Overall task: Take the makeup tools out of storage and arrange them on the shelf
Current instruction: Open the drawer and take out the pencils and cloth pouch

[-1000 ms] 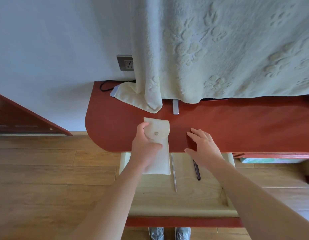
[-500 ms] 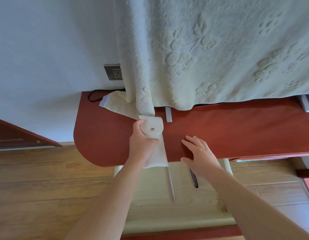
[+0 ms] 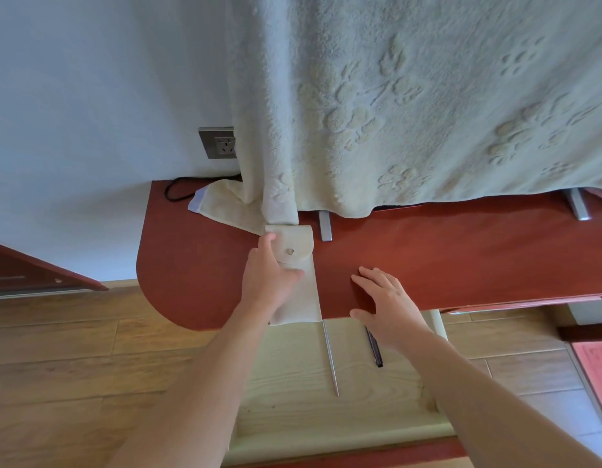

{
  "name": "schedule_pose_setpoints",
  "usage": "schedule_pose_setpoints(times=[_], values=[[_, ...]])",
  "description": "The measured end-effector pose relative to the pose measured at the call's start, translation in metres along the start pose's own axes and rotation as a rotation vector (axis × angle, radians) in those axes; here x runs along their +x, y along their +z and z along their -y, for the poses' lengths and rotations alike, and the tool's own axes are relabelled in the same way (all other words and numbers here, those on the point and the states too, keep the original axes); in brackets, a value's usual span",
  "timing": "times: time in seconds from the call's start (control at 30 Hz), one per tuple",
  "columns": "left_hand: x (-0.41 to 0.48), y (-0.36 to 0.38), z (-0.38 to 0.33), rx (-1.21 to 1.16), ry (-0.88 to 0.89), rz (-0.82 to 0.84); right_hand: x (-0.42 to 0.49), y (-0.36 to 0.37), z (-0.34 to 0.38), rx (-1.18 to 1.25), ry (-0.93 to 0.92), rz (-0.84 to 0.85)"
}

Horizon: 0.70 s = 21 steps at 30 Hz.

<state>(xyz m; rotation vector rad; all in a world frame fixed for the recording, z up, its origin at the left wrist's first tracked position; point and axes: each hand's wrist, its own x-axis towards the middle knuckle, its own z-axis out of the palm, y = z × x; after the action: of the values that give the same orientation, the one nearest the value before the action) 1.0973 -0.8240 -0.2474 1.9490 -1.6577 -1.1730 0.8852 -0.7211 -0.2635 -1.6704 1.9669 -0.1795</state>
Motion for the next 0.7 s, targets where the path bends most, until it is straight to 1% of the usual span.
schedule_pose_setpoints(times=[0.5, 0.7], values=[[-0.004, 0.001, 0.012, 0.116, 0.065, -0.039, -0.001, 0.0, -0.001, -0.023, -0.008, 0.002], [-0.03, -0.007, 0.011, 0.14, 0.047, -0.143, -0.001, -0.002, -0.002, -0.016, -0.028, 0.005]])
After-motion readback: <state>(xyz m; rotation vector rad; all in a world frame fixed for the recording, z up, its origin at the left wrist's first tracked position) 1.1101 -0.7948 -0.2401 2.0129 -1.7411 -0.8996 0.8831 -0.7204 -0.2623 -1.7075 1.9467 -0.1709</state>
